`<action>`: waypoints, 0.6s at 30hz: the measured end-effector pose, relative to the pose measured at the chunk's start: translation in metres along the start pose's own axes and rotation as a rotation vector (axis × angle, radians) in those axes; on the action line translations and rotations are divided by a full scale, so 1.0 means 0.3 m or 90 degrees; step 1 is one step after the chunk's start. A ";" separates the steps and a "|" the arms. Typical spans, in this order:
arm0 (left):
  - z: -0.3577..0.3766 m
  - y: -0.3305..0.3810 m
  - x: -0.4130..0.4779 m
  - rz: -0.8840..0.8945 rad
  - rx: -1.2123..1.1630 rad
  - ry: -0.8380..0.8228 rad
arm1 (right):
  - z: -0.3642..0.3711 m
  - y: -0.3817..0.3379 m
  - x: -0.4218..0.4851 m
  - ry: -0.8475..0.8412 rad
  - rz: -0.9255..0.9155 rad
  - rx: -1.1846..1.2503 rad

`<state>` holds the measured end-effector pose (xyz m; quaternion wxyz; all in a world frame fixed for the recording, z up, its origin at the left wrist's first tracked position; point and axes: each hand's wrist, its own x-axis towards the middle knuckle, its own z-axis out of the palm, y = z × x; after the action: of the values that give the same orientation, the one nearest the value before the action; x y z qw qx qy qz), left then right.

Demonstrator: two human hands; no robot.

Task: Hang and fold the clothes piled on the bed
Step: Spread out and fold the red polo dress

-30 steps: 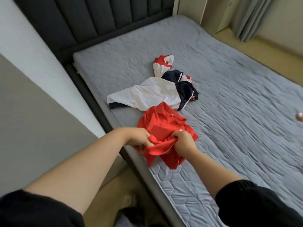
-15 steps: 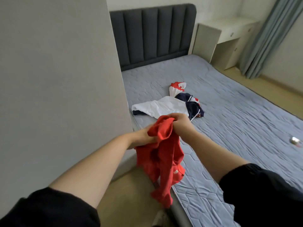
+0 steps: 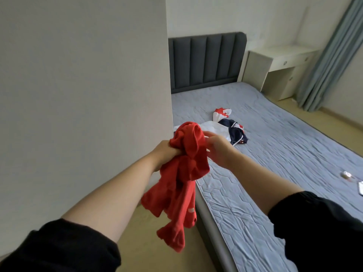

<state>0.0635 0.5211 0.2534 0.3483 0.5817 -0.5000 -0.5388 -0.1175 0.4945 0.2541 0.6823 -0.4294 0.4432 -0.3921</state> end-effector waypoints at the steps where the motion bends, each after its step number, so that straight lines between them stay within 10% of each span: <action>1: 0.024 0.022 -0.035 0.008 -0.019 0.020 | -0.029 0.019 -0.041 -0.048 0.023 -0.029; 5: 0.152 0.100 -0.163 0.016 -0.146 -0.029 | -0.196 0.137 -0.189 -0.165 0.136 -0.315; 13: 0.571 0.166 -0.352 0.005 -0.223 -0.115 | -0.575 0.273 -0.493 -0.004 0.109 -0.426; 18: 0.724 0.109 -0.403 0.008 0.261 -0.184 | -0.779 0.189 -0.572 0.198 0.113 -0.188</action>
<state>-0.1453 0.6575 0.2796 0.1513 0.5542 -0.6469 -0.5015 -0.3803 0.6141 0.1914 0.5670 -0.4186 0.6316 -0.3229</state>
